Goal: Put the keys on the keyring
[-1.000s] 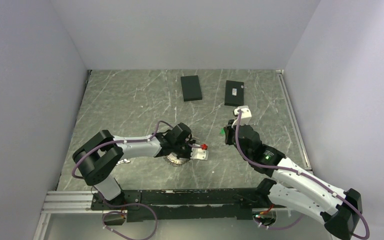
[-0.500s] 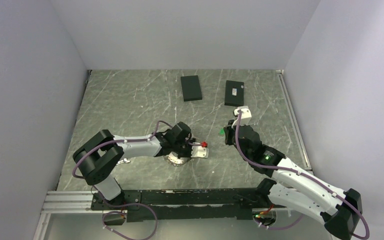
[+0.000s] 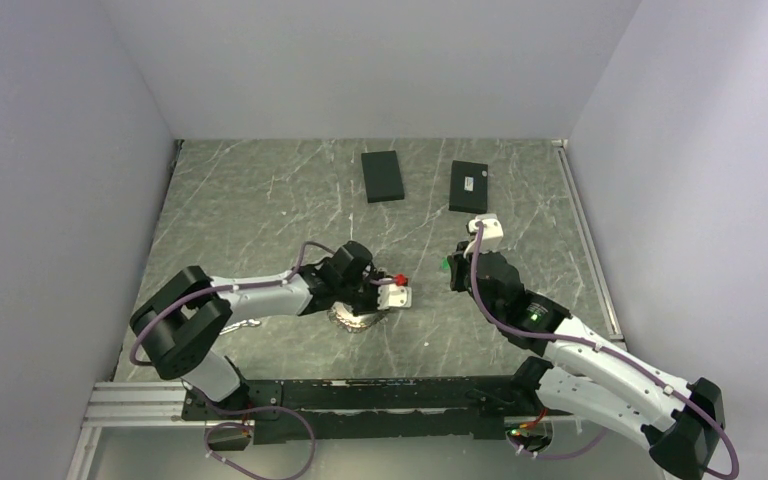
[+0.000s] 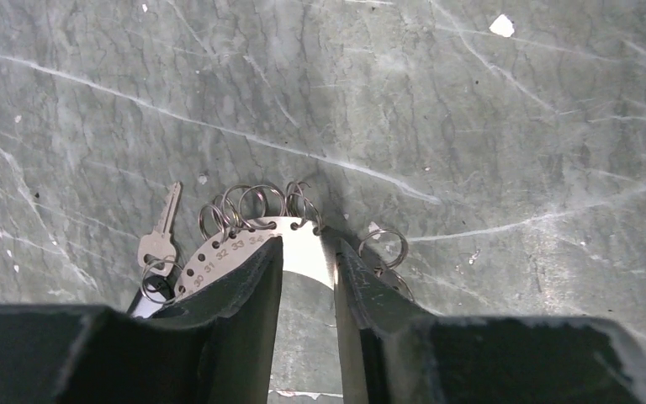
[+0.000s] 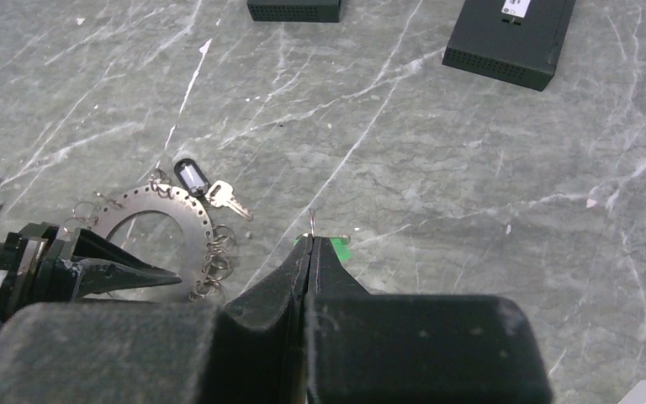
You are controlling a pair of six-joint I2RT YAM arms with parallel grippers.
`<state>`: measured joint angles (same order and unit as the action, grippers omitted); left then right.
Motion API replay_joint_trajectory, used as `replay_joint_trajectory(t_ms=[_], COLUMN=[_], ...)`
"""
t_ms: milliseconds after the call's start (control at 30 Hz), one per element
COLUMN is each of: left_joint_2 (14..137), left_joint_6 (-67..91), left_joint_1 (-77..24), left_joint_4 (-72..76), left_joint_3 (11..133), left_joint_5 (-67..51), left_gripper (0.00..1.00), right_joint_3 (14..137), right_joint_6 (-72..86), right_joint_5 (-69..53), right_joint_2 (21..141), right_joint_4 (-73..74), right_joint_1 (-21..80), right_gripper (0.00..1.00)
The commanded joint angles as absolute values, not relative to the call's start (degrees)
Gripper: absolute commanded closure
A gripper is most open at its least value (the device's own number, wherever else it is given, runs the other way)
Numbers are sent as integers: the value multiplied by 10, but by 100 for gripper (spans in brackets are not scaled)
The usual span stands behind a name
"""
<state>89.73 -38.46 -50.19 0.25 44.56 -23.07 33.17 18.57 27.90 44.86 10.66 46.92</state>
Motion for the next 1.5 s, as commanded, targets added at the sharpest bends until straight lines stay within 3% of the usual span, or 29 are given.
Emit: replay_joint_trajectory(t_ms=[0, 333, 700, 1000, 1467], left_joint_2=[876, 934, 908, 878, 949], left_joint_6=[-345, -281, -265, -181, -281], left_joint_1=[-501, -506, -517, -552, -580], left_joint_4=[42, 174, 118, 100, 141], left_joint_3=[426, 416, 425, 429, 445], left_joint_5=[-228, -182, -163, -43, 31], left_gripper=[66, 69, 71, 68, 71], right_joint_3=[329, 328, 323, 321, 322], right_joint_6=[183, 183, 183, 183, 183], right_joint_5=[273, 272, 272, 267, 264], right_joint_2=[435, 434, 429, 428, 427], right_joint_4=[76, 75, 71, 68, 68], right_joint_1=[468, 468, 468, 468, 468], right_gripper=[100, 100, 100, 100, 100])
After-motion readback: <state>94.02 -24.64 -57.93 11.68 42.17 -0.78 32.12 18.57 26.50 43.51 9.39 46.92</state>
